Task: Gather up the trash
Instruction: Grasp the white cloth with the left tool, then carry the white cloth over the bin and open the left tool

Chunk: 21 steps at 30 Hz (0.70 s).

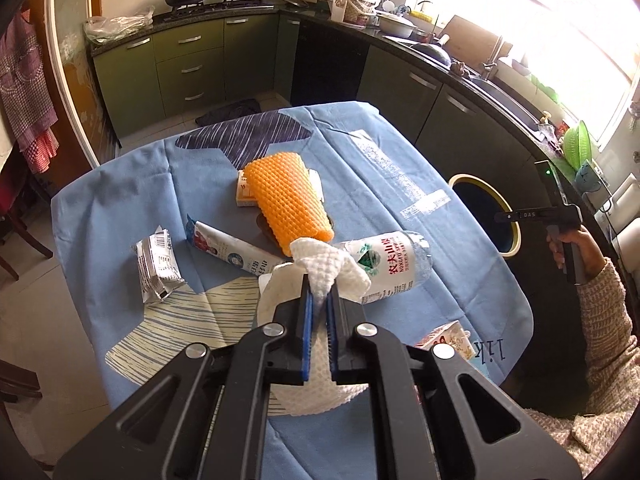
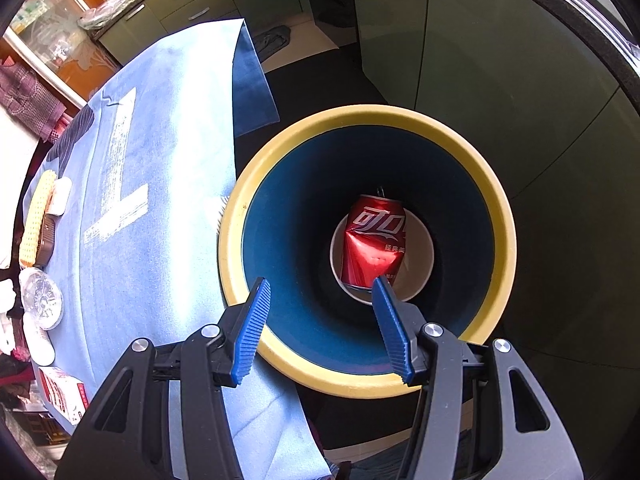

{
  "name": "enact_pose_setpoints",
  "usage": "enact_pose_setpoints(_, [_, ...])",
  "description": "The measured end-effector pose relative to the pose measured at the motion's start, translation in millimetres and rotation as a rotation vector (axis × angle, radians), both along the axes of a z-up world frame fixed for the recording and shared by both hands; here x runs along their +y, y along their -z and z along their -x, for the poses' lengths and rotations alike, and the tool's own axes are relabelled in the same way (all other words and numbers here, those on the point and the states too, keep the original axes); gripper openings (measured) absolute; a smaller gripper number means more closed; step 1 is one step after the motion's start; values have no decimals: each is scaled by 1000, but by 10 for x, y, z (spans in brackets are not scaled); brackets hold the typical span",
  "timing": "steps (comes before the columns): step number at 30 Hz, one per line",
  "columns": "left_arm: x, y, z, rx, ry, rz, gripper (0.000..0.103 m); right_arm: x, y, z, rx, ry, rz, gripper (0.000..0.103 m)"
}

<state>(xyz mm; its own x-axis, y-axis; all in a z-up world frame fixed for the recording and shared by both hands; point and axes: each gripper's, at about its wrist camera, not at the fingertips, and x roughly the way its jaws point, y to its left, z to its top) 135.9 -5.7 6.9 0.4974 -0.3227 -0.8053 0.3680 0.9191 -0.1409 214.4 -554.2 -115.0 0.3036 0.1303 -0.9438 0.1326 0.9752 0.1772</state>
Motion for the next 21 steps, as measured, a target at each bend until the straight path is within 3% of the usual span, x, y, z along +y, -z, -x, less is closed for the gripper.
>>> enact_pose_setpoints(10, [-778, -383, 2, -33, 184, 6, 6, -141, -180, 217, -54, 17, 33, 56])
enact_pose_setpoints(21, [-2310, -467, -239, -31, 431, -21, 6, -554, -307, 720, -118, 82, 85, 56])
